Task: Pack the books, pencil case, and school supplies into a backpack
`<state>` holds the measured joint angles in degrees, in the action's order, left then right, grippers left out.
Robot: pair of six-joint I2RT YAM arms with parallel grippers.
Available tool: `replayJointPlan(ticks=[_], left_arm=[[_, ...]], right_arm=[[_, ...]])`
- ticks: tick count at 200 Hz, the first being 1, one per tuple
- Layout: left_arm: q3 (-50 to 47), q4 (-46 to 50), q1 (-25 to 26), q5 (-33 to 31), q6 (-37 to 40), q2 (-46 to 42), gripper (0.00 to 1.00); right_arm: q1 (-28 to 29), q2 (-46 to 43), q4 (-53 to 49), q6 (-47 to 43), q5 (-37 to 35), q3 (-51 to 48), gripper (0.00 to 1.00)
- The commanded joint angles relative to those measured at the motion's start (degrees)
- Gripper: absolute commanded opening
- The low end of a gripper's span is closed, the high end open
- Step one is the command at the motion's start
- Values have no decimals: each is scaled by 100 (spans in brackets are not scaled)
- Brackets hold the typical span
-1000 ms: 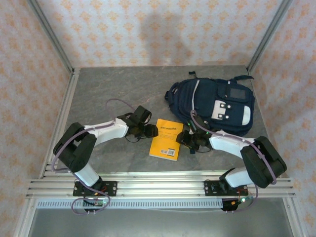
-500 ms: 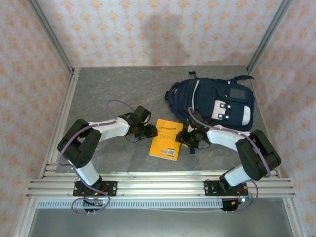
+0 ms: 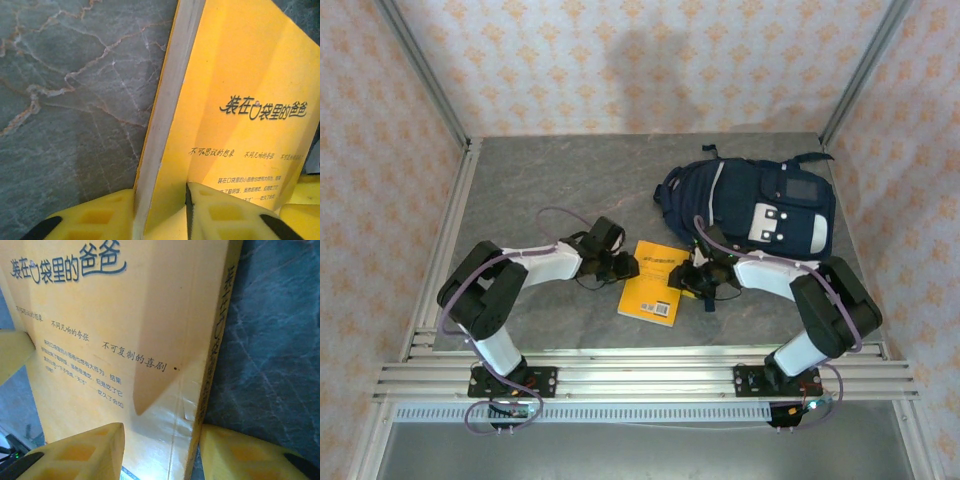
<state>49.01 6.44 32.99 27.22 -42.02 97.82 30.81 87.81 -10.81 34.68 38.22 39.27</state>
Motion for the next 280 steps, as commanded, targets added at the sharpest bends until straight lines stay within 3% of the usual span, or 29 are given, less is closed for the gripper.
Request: replayJointPlan(ticks=[1, 27, 109, 167, 229, 280], left_arm=[[-128, -355, 260, 626, -79, 164, 25], [-143, -263, 261, 551, -11, 97, 23], [-268, -400, 264, 587, -24, 123, 21], [-376, -485, 256, 609, -65, 132, 21], [-393, -444, 252, 591, -43, 140, 21], [-415, -380, 250, 600, 1, 98, 20]], right_arm=[[114, 47, 1398, 539, 887, -125, 45], [84, -360, 1745, 916, 1081, -132, 46], [31, -1095, 1478, 973, 1093, -100, 47], [22, -658, 3173, 2039, 1324, -463, 47], [22, -350, 4310, 2718, 1367, -582, 47], [23, -803, 4437, 2781, 1302, -842, 46]])
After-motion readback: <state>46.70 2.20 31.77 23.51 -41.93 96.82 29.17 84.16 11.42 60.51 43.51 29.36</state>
